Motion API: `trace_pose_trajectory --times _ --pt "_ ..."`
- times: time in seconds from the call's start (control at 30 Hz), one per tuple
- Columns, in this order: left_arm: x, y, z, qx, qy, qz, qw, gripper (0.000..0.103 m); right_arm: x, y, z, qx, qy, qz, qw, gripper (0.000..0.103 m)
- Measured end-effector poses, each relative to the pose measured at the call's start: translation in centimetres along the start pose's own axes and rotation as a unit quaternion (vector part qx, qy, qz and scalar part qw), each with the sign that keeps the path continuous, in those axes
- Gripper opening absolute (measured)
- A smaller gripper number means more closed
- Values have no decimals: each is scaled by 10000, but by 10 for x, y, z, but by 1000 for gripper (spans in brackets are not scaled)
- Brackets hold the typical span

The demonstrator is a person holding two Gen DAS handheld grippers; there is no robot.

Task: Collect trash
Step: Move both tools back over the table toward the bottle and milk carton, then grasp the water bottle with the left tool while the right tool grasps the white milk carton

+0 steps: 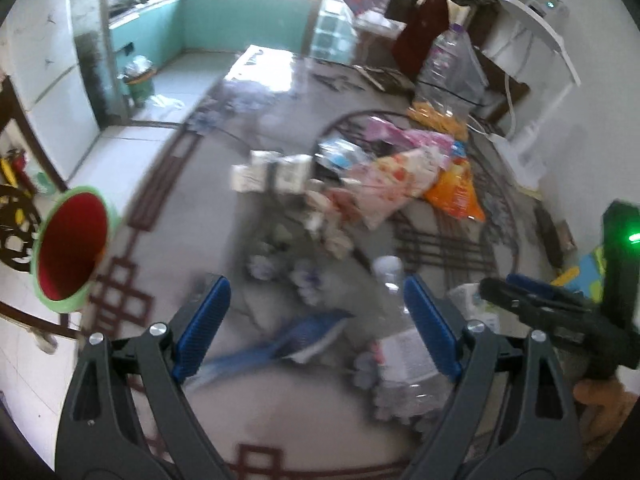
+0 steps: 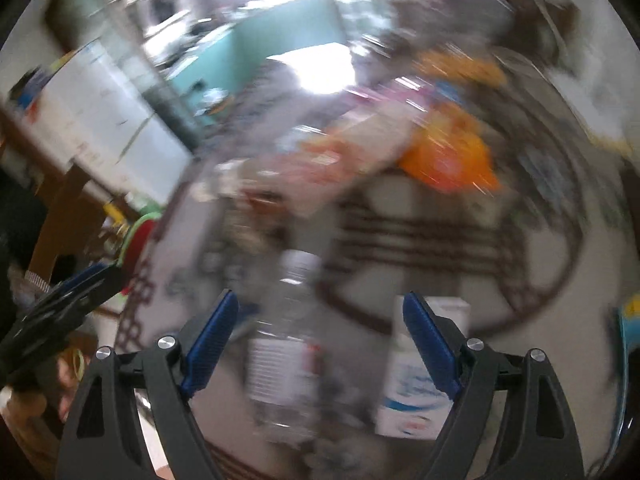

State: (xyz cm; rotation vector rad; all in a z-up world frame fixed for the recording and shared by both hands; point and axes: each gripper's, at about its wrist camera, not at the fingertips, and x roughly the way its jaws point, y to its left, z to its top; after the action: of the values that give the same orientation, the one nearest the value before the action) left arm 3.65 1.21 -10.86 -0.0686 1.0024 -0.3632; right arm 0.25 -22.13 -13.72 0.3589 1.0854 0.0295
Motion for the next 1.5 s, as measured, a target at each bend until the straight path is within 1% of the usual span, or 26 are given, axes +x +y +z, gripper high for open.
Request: trace_pose_trajectory --times 0.1,0.13,0.23,0.3,0.37,0.4,0.43,0.47,0.5,0.57,0.67,0.77,0.87,1.0,1.07,1.1,1.13,1.2,1.23,1.3,1.37,1.5 --pt "12 -16 -3 -17 176 -184 9997 86 15 -21 -11 80 354 -487 9982 81" --pt "17 -23 -5 5 270 -244 9993 86 20 -25 -15 116 448 -554 9974 81" --pt "30 -41 -14 153 472 -255 9984 86 36 -41 -27 286 742 -520 9955 81" --pt "43 -49 -21 149 709 -222 9971 86 45 -44 -34 203 884 -586 9942 81" --pt "52 -53 -27 87 888 -270 9956 86 51 -41 -40 19 979 -655 9930 81" --pt "58 -57 -32 82 1009 -280 9945 86 53 -39 -42 -90 1002 -683 9926 74" --pt "61 -59 -35 106 1063 -271 9939 86 53 -37 -45 -253 972 -801 9917 69" --pt "65 -64 -40 168 1129 -251 9931 86 51 -37 -46 -335 907 -835 9918 54" --pt "68 -68 -42 218 1162 -239 9927 86 48 -39 -46 -321 875 -747 9928 54" --pt "71 -75 -47 321 1211 -241 9918 86 35 -46 -44 -181 635 -624 9959 53" --pt "80 -83 -54 424 1318 -269 9900 86 7 -51 -37 -119 188 -644 9977 52" --pt "91 -78 -58 198 1493 -304 9881 86 -18 -54 -32 -92 -137 -589 9981 52" --pt "101 -78 -63 111 1659 -321 9855 86 -28 -50 -25 -144 -255 -489 9984 52" --pt "108 -90 -69 333 1749 -300 9836 85 -29 -42 -21 -179 -262 -421 9986 52" --pt "112 -94 -71 430 1790 -229 9826 76 -28 -40 -19 -219 -250 -397 9987 52" --pt "112 -93 -73 444 1841 -239 9816 67 -27 -37 -17 -237 -255 -389 9986 52" --pt "115 -91 -74 372 1898 -324 9806 66 -25 -34 -18 -245 -260 -383 9986 52" --pt "115 -89 -75 310 1881 -363 9810 63 -25 -32 -18 -260 -253 -366 9987 52" --pt "114 -87 -74 336 1838 -360 9817 59 -24 -32 -17 -266 -239 -359 9987 52" --pt "109 -86 -72 359 1749 -380 9832 57 -23 -30 -17 -301 -207 -340 9988 52" --pt "99 -80 -67 328 1591 -395 9859 57 -22 -25 -15 -351 -224 -308 9987 52" --pt "73 -65 -58 306 1137 -267 9927 56 -19 -9 -9 -532 -237 -218 9981 52"
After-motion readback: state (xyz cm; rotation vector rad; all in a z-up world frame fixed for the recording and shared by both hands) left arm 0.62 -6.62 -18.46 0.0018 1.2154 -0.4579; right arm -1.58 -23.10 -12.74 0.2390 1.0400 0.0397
